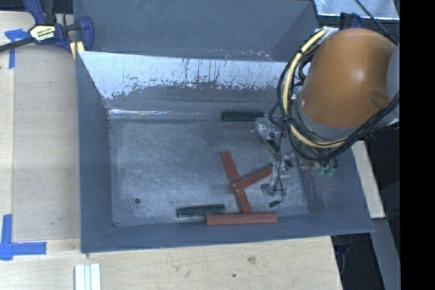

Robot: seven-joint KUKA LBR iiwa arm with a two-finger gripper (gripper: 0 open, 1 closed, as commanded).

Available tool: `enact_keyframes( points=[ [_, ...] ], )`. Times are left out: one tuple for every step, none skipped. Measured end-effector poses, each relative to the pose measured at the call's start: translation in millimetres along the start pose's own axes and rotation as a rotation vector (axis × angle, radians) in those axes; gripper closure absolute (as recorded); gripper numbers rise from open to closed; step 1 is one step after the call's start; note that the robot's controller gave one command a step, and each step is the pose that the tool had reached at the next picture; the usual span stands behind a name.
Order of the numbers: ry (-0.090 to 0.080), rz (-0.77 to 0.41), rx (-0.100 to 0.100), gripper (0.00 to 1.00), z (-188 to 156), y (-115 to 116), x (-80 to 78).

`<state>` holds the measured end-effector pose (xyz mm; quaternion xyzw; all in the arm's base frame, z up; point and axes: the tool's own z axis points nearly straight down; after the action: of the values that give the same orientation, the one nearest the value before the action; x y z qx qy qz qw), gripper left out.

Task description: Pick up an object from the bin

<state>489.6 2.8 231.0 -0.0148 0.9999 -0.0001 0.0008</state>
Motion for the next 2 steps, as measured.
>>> enact_keyframes(
  points=[
    [0.000,0.000,0.000,0.00,0.0,0.0,0.0],
    [-0.008,0.034,0.000,0.00,59.4,-6.8,2.5]
  ],
)
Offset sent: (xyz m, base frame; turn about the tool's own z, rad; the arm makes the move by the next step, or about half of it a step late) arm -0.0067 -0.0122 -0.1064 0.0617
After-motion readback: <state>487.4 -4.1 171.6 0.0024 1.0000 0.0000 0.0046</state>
